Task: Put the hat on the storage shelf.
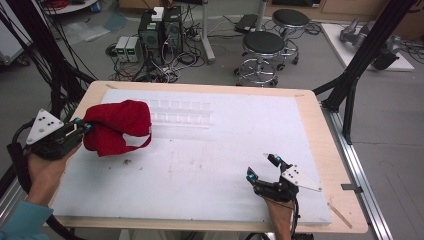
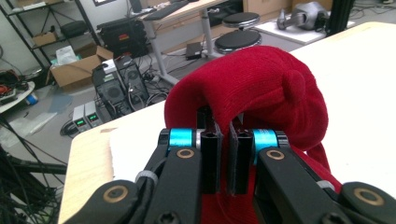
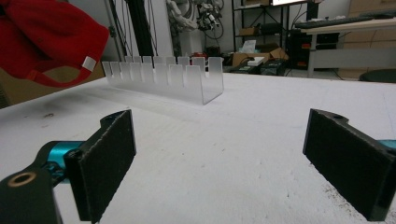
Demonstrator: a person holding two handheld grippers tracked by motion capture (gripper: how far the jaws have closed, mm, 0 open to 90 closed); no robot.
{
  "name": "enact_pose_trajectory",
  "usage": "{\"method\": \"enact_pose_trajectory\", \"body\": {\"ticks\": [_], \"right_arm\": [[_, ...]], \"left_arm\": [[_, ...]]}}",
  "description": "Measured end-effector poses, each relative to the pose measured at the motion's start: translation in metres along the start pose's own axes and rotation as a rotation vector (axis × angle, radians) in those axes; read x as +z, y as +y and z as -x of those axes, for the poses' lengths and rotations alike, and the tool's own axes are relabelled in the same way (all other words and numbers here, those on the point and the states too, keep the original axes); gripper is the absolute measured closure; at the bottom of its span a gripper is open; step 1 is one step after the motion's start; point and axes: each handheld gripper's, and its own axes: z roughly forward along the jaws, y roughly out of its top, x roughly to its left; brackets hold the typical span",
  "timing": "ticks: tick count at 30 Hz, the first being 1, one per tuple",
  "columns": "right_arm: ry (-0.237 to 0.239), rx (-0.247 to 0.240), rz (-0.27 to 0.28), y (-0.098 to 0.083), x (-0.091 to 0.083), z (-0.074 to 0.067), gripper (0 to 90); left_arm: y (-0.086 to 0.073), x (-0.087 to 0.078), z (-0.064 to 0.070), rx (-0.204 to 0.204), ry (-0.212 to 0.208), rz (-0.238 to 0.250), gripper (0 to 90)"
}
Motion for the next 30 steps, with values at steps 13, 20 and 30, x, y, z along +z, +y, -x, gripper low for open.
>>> {"method": "enact_pose_trajectory", "body": {"ticks": [13,20,30], "right_arm": [[0.004,-0.005,0.006,0.000,0.000,0.001,8.3],[0.006,0.003,0.008,0.000,0.000,0.001,8.3],[0.007,0.004,0.007,0.000,-0.001,0.001,8.3]], "left_arm": [[-0.002,0.002,0.043,-0.008,-0.087,-0.022,85.9],[-0.004,0.017,0.070,-0.027,-0.152,-0.035,85.9],[-0.001,0.030,0.097,-0.068,-0.191,-0.043,85.9]]}}
